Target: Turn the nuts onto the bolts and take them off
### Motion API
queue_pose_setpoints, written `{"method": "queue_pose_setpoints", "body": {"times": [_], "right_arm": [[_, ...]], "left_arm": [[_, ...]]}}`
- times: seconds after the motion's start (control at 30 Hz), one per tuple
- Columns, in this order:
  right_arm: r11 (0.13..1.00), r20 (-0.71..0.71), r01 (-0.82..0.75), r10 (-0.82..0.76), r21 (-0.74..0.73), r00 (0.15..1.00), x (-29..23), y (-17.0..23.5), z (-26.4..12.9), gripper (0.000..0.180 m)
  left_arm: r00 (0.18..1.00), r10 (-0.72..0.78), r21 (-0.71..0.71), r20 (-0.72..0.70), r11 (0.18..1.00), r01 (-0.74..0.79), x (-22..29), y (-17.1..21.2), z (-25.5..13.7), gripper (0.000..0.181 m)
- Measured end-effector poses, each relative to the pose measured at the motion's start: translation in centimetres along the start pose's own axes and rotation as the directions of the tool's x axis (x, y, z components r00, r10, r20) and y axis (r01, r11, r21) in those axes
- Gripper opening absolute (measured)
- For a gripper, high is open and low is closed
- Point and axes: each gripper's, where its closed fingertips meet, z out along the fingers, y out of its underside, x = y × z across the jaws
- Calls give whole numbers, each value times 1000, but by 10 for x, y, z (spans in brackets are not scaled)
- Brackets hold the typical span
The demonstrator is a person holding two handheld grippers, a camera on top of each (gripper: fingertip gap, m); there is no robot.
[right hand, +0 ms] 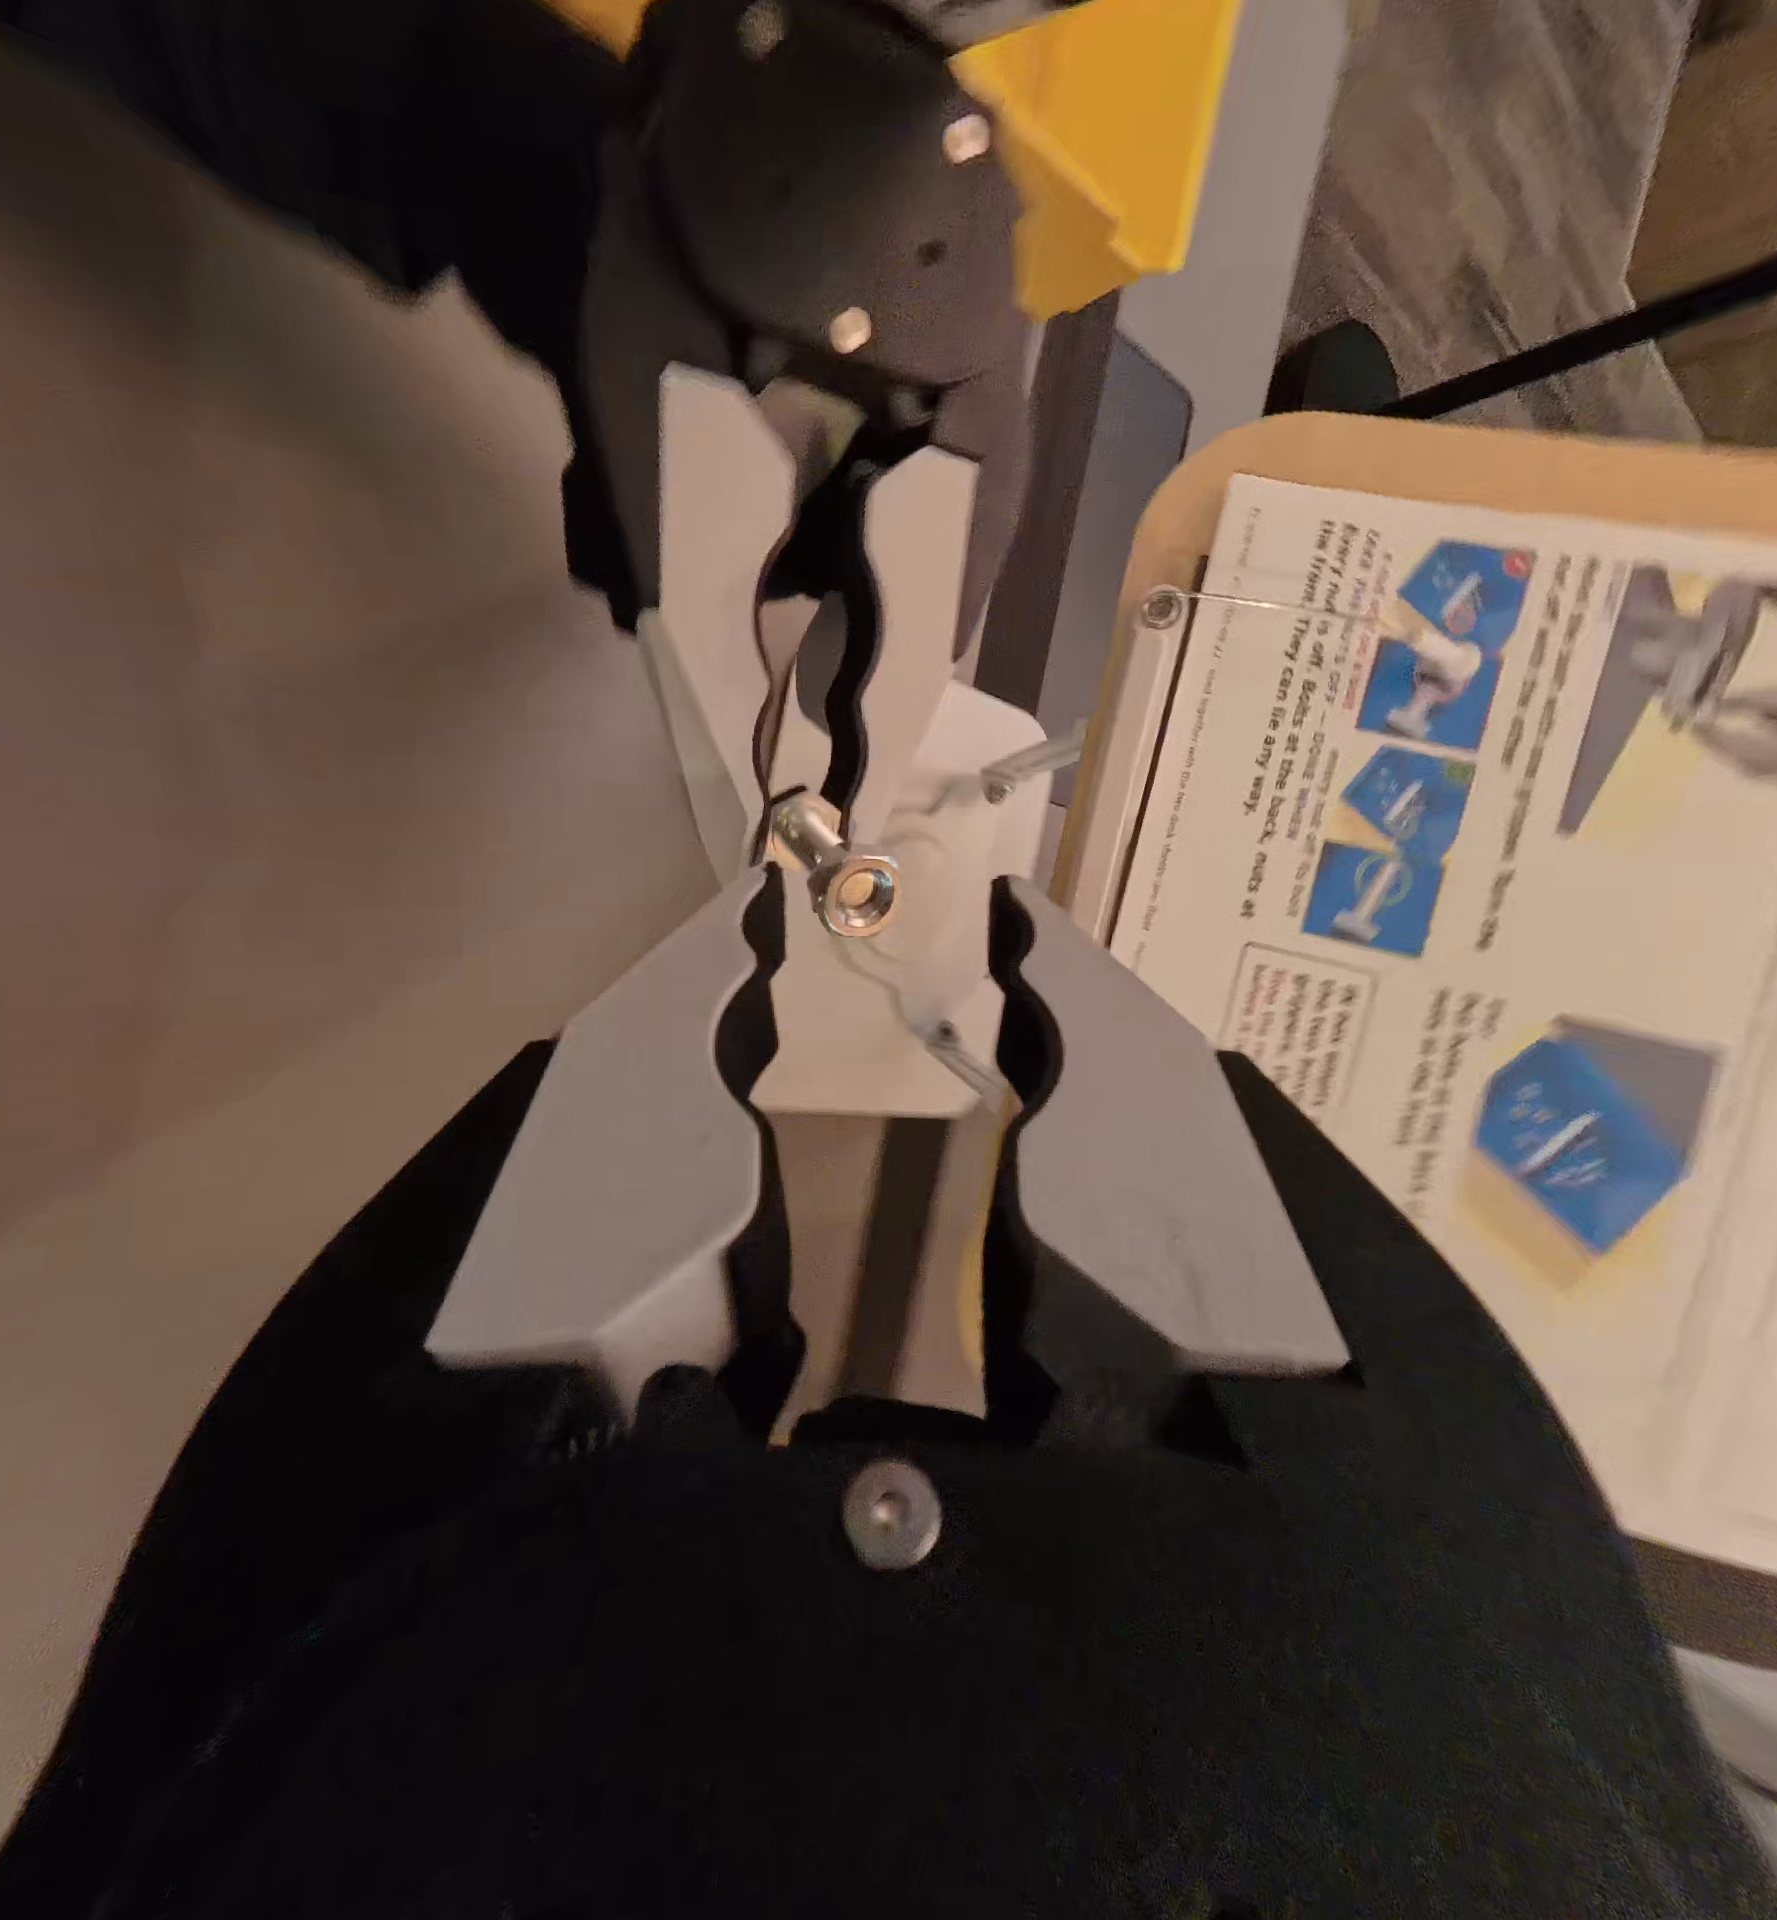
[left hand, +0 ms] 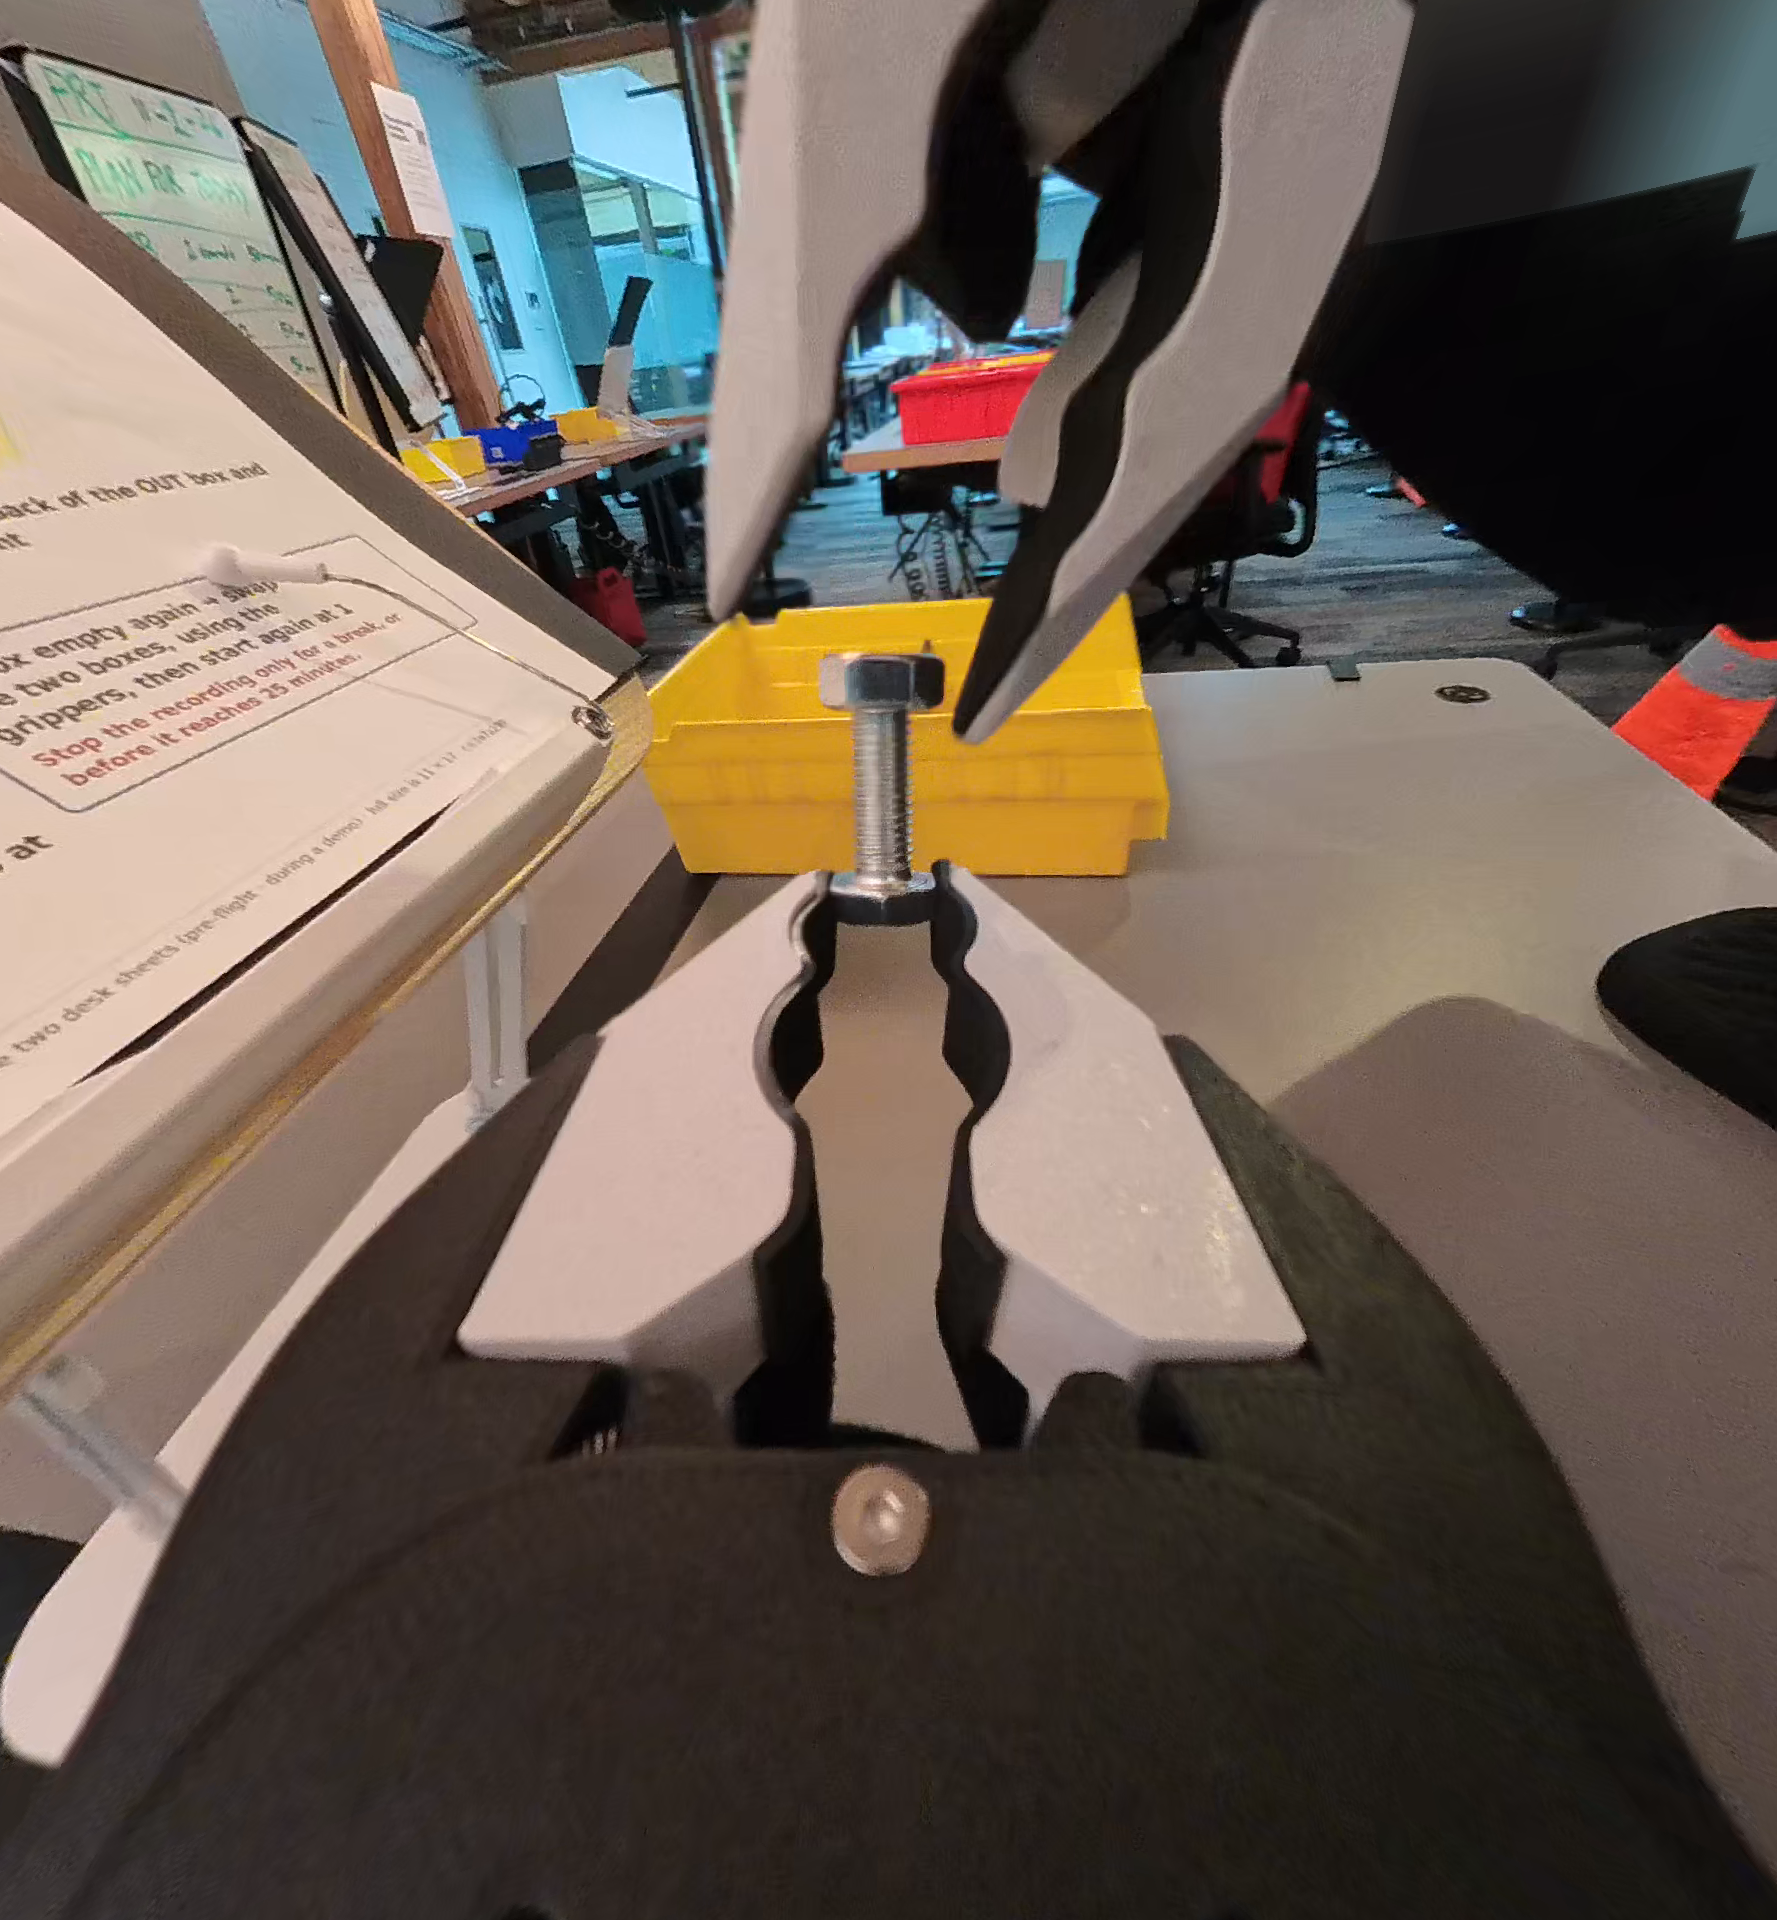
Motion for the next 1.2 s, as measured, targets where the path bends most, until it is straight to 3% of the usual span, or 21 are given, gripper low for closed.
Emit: {"method": "queue_pose_setpoints", "body": {"times": [0.1, 0.23, 0.4, 0.6, 0.73, 0.87, 1.07, 1.2], "right_arm": [[935, 58, -325, 320, 145, 946, 7, -2, -8, 42], [718, 174, -649, 626, 251, 760, 12, 1, -13, 40], [629, 215, -735, 704, 252, 676, 3, -2, -5, 38], [619, 227, -751, 716, 229, 660, 0, 1, 2, 21], [663, 210, -714, 683, 222, 700, 0, 3, 5, 15], [762, 198, -611, 579, 214, 791, -1, 1, 5, 15], [968, 100, -222, 211, 115, 972, -6, 1, 5, 15], [992, 8, 125, -125, -35, 992, -5, 5, 6, 16]], "left_arm": [[999, 22, -4, 48, 1000, -22, -6, -1, -2, 16], [994, 46, -16, 101, 999, -45, -13, 0, -3, 16], [989, 78, -47, 124, 996, -72, -13, 4, 2, 16], [989, 83, -47, 126, 996, -78, -12, 3, 2, 16], [989, 81, -51, 125, 996, -75, -13, 3, 1, 16], [992, 68, -41, 106, 997, -64, -11, 2, 0, 16], [997, 48, -34, 67, 998, -46, -6, 2, 1, 16], [999, 19, -22, 46, 1000, -18, -6, 2, 0, 16]]}}
